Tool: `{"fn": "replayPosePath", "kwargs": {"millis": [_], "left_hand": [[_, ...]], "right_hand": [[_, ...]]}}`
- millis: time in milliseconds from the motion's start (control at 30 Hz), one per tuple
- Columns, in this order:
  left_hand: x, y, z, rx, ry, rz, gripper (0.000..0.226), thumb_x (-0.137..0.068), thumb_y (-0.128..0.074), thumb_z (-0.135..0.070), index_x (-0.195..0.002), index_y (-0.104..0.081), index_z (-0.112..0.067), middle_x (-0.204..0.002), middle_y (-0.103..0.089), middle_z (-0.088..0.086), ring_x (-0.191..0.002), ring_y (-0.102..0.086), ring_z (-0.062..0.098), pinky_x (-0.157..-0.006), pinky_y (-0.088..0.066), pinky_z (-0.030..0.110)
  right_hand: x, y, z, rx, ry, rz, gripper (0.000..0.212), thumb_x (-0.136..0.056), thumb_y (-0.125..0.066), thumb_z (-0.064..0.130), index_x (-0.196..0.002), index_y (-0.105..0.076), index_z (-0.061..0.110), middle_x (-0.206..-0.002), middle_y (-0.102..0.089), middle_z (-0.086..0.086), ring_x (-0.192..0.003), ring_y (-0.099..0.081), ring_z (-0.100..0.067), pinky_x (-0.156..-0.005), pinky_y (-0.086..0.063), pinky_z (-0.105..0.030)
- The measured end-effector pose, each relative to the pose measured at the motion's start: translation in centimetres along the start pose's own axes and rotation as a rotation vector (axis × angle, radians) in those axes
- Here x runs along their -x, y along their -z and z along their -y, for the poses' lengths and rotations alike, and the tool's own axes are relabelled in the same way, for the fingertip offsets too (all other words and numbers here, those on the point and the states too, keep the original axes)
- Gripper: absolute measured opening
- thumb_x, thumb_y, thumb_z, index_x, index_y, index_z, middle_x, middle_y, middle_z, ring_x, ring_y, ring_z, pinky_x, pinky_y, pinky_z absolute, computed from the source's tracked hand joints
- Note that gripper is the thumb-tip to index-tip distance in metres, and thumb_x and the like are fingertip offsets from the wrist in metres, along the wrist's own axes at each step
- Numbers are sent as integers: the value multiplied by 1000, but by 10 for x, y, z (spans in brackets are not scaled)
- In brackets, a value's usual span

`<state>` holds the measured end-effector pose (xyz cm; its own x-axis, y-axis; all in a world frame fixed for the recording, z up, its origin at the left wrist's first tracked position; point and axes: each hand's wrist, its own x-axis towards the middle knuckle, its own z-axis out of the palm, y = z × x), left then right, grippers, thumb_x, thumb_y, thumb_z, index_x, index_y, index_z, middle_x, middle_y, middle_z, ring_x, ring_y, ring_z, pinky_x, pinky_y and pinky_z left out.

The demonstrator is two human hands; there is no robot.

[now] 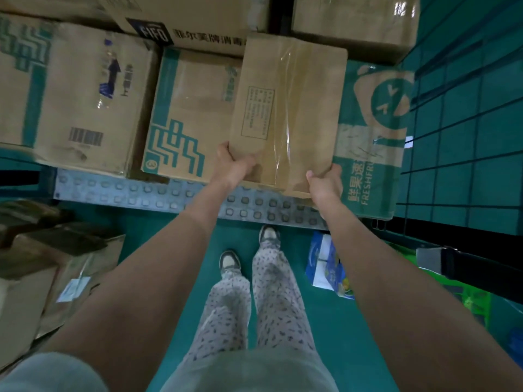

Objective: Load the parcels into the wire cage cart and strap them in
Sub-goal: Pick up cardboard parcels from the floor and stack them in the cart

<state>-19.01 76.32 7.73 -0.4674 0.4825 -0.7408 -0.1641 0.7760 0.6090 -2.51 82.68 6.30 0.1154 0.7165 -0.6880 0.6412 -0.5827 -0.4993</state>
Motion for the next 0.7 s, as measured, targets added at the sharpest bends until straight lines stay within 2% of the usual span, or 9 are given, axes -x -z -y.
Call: {"fn": "replayPosePath", "kwargs": {"millis": [67,133,267,433,533,700], "left_hand": [[-5,-5,5,-12,17,11,73,-84,-63,-10,-145,-21,-8,-131,-45,2,-115,-48,19,-84,-47,22],[-7,-11,14,-61,45,5,80,-83,-66,-18,-147,-19,-10,-138,-42,8,-123,-46,25,-94,-46,29],[-12,-17,28,-306,59,-28,92,-85,-62,-43,-152,-5,-15,-147,-25,11,-135,-30,30,-111,-30,39],[-5,-16,39,-363,84,9,91,-86,-58,-46,-152,0,-19,-143,-25,13,-132,-33,32,-110,-29,37],[-7,-20,39,-387,117,-7,92,-86,-57,-47,-152,1,-20,-145,-24,15,-132,-33,34,-109,-29,37],[-28,-28,9,-615,162,-11,89,-86,-59,-43,-151,-5,-16,-147,-15,21,-127,-38,39,-104,-37,41]], "right_hand": [[-7,-5,-5,48,-12,1,42,-96,-50,16,-134,-35,7,-131,-52,-14,-117,-52,-30,-91,-41,-32],[-10,-10,-15,110,-13,1,44,-96,-49,17,-136,-34,6,-131,-52,-16,-117,-51,-32,-88,-42,-34],[-17,-22,-30,126,7,-7,51,-95,-49,17,-141,-29,8,-135,-47,-16,-120,-48,-34,-93,-41,-38],[-17,-21,-37,152,3,14,55,-94,-52,17,-143,-29,9,-139,-43,-15,-124,-45,-34,-101,-40,-39],[-17,-23,-38,185,-4,-5,57,-95,-53,19,-145,-27,8,-144,-35,-16,-128,-41,-35,-102,-38,-41],[-41,-29,-12,304,-14,-18,67,-98,-48,31,-151,-13,12,-147,-21,-19,-130,-33,-38,-101,-36,-41]]}}
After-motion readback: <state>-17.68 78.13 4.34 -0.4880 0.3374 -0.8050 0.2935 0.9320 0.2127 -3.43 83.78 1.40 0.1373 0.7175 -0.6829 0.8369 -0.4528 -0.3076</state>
